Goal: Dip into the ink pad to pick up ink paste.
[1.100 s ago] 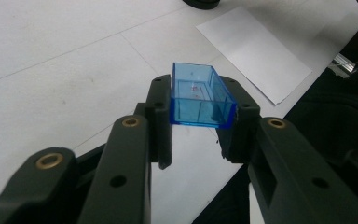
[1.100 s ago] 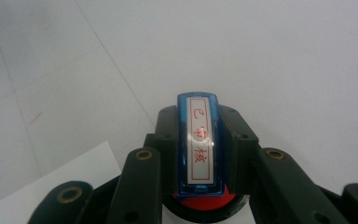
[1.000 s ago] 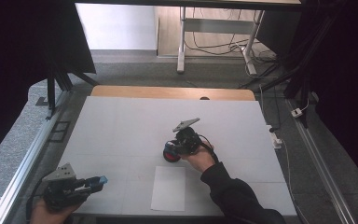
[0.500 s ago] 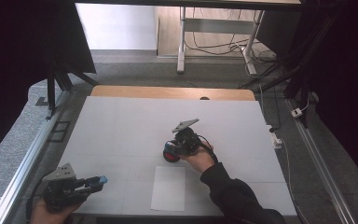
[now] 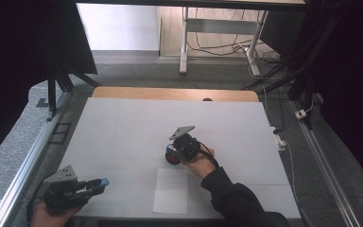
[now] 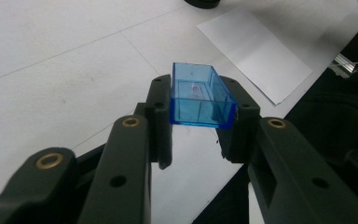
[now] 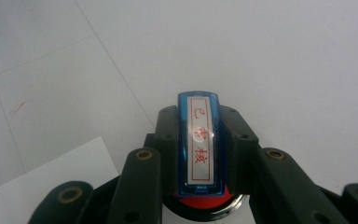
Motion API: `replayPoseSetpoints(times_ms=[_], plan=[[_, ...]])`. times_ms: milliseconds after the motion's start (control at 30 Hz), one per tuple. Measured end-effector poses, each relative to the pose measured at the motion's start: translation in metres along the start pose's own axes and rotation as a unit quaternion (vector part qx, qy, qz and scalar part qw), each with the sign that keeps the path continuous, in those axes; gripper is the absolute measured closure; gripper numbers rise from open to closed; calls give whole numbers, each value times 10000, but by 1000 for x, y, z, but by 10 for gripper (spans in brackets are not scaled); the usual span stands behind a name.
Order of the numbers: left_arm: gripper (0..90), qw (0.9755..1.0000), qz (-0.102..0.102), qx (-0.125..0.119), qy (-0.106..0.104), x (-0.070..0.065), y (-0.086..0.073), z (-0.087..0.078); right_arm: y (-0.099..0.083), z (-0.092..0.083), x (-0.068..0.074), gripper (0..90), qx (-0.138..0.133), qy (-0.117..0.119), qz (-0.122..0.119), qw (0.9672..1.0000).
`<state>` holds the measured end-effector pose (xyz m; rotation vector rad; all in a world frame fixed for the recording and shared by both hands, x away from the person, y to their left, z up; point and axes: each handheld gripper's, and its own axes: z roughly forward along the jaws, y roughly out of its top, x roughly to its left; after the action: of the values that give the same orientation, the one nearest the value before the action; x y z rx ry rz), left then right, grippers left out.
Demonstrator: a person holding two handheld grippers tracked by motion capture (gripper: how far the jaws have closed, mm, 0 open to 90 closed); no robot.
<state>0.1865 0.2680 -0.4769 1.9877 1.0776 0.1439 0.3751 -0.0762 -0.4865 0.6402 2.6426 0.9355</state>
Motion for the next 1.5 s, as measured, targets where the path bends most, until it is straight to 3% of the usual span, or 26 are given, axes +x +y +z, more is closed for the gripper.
replayPoseSetpoints(times_ms=[233,533,667,1300,1500], plan=[[677,10000,-6,-18,-15,0,0,-1,1,0,-5,714,-4,142,89,9999],[677,10000,-2,-28,-24,0,-1,-1,-5,-1,-16,713,-230,433,565,9972],[676,10000,-5,-25,-21,0,-1,-1,-6,-3,-19,713,-308,431,634,9966],[686,10000,38,-54,-59,0,-1,-2,-4,-25,-16,712,-586,554,565,9951],[686,9999,-62,-106,-99,3,-1,-3,-4,-31,-17,712,-676,583,553,9945]])
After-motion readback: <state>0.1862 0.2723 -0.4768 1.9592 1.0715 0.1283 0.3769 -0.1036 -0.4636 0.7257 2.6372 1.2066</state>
